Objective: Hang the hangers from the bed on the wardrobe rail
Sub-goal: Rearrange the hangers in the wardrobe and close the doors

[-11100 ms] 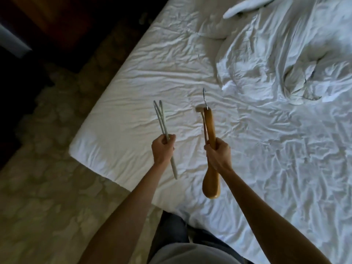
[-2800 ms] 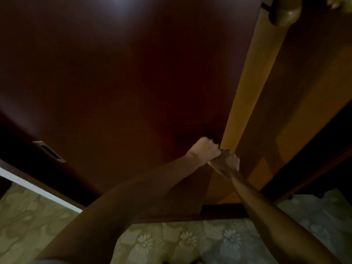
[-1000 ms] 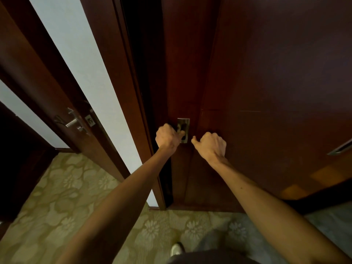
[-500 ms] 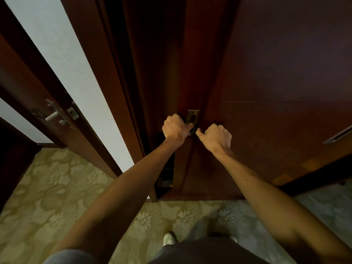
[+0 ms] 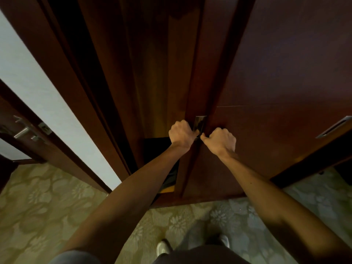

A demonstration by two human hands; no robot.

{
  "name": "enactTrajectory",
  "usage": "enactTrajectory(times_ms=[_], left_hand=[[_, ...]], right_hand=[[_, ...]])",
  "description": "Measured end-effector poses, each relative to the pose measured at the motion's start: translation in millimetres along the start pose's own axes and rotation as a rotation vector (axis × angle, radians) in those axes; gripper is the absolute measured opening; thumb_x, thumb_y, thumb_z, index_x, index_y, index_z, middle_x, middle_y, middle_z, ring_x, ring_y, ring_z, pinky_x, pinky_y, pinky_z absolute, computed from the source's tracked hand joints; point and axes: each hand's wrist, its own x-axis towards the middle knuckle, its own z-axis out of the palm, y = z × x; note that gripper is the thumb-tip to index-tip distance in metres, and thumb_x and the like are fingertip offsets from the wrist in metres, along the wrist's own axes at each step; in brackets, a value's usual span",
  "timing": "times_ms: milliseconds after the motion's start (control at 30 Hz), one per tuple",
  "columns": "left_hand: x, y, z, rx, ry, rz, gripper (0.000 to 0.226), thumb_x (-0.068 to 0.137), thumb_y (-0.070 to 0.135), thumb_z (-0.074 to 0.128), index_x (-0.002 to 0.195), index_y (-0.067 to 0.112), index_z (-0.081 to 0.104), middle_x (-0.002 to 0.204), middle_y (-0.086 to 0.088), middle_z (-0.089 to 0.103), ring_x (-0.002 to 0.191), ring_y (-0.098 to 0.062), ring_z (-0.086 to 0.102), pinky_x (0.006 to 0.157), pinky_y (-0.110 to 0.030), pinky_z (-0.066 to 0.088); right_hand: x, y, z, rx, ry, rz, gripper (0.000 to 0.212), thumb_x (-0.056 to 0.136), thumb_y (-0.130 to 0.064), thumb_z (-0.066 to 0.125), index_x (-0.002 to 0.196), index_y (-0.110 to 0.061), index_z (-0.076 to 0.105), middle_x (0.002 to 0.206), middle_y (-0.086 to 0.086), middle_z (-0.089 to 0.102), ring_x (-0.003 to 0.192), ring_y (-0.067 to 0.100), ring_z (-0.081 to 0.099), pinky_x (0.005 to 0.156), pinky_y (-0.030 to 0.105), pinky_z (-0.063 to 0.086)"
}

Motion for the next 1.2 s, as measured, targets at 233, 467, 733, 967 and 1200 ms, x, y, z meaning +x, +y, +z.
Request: enactTrajectory(times_ms=[233,467,733,967,1200], left_hand=[[-1,39,21,0.006,-0.043,0.083,0.047,0.086,0.055,0.07,0.094,0.009,0.07,0.092,-0.007,0.07,0.088,-0.025,0.07,0.071,-0.036,0.059],[-5,86,41,0.067,-0.077,0.145,0.042,0.091,0.051,0.068,0.09,0.009,0.068,0.093,-0.007,0.07,0.09,-0.024,0.07,0.065,-0.033,0.05],[-6,143,68,0.111,-0.123,0.165,0.04,0.093,0.049,0.066,0.097,0.009,0.068,0.099,-0.008,0.069,0.095,-0.025,0.068,0.066,-0.033,0.049],[-6,192,94,0.141,-0.14,0.181,0.036,0.092,0.042,0.07,0.103,0.009,0.067,0.102,-0.009,0.066,0.097,-0.026,0.067,0.072,-0.035,0.053],[-9,237,122,0.109,-0.14,0.212,0.024,0.096,0.036,0.067,0.093,0.012,0.065,0.082,0.0,0.055,0.077,-0.015,0.058,0.062,-0.028,0.046]], right_hand=[[14,46,-13,0.009,-0.021,0.011,0.056,0.088,-0.061,0.056,0.051,-0.018,0.061,0.061,0.0,0.063,0.065,0.024,0.065,0.062,0.033,0.05],[29,99,-27,0.003,-0.053,-0.017,0.06,0.091,-0.061,0.052,0.053,-0.017,0.066,0.061,-0.001,0.065,0.065,0.021,0.066,0.069,0.037,0.057],[48,160,-43,0.013,-0.068,-0.036,0.06,0.09,-0.064,0.053,0.053,-0.018,0.062,0.064,0.0,0.065,0.068,0.023,0.066,0.067,0.036,0.056],[64,206,-58,-0.005,-0.069,-0.085,0.063,0.091,-0.064,0.052,0.048,-0.018,0.056,0.057,-0.003,0.06,0.06,0.02,0.063,0.058,0.029,0.044],[74,245,-73,0.008,-0.114,-0.098,0.056,0.089,-0.064,0.056,0.052,-0.021,0.057,0.061,-0.002,0.062,0.066,0.021,0.068,0.067,0.037,0.058]])
